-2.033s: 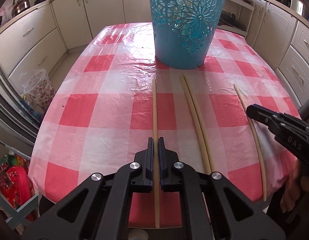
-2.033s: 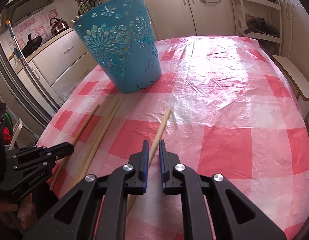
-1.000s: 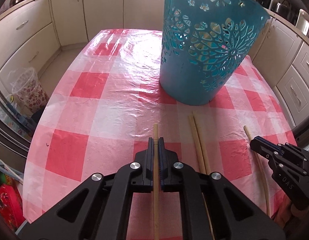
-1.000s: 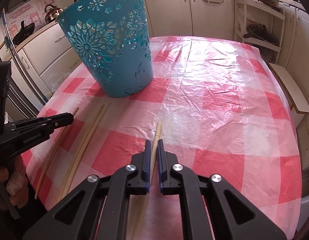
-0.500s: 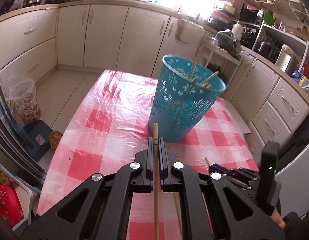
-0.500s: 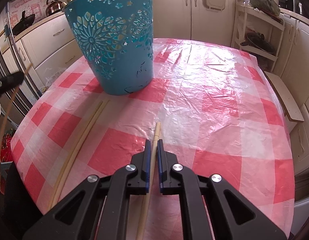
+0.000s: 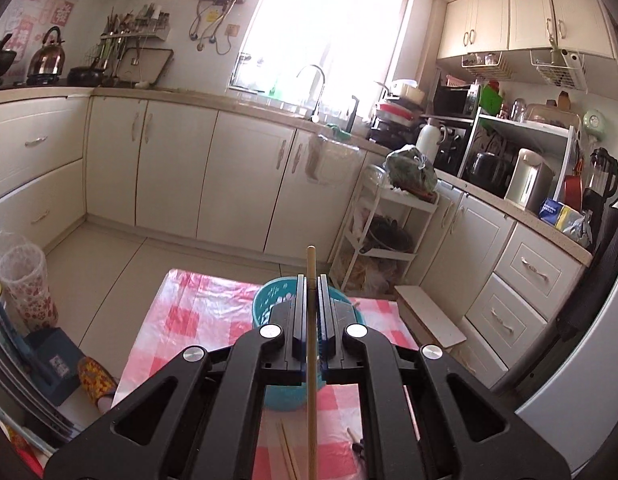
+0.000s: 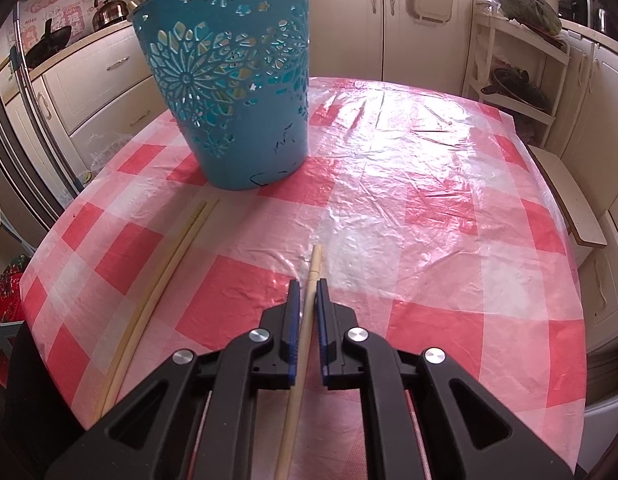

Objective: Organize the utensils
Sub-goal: 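Carry the chopstick over the basket and open the left tool while the right tool closes on another chopstick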

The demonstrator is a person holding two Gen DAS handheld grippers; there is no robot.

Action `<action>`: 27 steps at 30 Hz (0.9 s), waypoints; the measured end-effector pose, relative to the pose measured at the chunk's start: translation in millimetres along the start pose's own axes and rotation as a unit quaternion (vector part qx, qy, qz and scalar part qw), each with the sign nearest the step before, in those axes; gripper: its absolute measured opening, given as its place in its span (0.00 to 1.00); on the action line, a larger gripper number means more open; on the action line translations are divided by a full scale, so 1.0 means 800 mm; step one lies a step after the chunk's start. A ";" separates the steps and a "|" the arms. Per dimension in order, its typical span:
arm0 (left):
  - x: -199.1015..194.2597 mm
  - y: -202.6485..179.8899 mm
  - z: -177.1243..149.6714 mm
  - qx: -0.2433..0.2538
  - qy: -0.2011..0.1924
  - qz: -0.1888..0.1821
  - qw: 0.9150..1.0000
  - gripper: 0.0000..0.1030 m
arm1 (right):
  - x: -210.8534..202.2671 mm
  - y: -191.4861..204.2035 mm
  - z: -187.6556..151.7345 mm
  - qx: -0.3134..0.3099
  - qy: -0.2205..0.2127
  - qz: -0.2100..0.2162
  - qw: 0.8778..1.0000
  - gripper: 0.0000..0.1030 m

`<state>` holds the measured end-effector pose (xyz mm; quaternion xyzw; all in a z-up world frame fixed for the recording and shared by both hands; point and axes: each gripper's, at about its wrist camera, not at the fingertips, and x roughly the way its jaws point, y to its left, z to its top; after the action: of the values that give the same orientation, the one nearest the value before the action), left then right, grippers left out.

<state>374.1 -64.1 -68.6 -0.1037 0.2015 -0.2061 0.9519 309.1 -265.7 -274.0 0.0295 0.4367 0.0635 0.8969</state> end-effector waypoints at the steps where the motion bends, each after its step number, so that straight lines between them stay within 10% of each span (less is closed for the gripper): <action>1: 0.002 -0.004 0.009 0.003 -0.009 -0.002 1.000 0.04 | 0.000 -0.001 0.000 0.002 0.000 0.003 1.000 0.10; 15: 0.104 -0.006 0.075 -0.023 -0.097 0.024 0.995 0.04 | 0.000 -0.019 0.002 0.042 0.002 0.051 0.998 0.11; 27: 0.165 0.022 0.040 -0.038 -0.087 0.048 0.994 0.04 | 0.001 -0.029 0.002 0.068 0.004 0.080 0.994 0.11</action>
<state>504.3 -102.2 -89.8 -0.1472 0.1298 -0.1429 0.9701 313.2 -288.8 -276.1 0.1256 0.4399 0.1054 0.8830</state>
